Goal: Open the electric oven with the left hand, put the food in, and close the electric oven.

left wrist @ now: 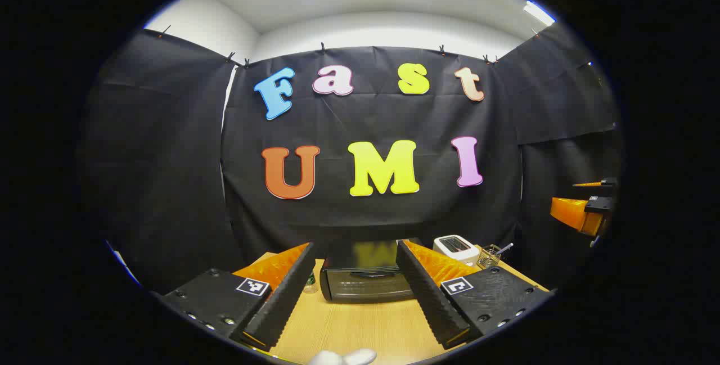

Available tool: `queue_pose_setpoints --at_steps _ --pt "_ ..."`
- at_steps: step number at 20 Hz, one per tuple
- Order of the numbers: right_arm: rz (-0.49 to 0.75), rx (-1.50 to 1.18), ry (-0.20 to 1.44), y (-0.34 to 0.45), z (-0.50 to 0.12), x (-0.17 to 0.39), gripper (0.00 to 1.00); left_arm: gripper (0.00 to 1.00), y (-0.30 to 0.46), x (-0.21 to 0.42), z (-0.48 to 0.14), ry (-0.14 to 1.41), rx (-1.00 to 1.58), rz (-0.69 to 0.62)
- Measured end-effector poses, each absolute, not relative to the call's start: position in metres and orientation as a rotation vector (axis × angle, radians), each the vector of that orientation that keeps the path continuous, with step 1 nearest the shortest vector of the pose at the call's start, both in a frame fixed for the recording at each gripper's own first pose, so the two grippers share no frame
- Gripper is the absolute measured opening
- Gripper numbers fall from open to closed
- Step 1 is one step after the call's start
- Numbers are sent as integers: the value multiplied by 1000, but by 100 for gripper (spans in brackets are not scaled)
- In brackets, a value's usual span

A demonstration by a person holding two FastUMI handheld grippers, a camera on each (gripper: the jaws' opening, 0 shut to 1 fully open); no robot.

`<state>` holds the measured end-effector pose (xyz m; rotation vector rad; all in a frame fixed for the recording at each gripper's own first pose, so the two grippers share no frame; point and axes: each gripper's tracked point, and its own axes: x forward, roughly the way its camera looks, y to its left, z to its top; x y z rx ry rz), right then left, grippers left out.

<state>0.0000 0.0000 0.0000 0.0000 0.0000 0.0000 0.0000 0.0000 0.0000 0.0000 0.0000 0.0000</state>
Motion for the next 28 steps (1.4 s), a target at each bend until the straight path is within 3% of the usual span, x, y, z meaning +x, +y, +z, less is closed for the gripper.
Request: queue_pose_setpoints --at_steps 1,2,13,28 --pt "1 -1 0 -2 0 2 92 95 -3 3 -1 6 -1 -5" --pt "2 -2 3 -4 -1 5 99 95 -7 6 -3 10 -2 -11" --pt "7 -9 -7 -18 7 27 99 95 -11 49 -17 15 4 15" --pt "-82 -60 42 -56 -3 30 99 95 -38 211 -177 253 16 -27"
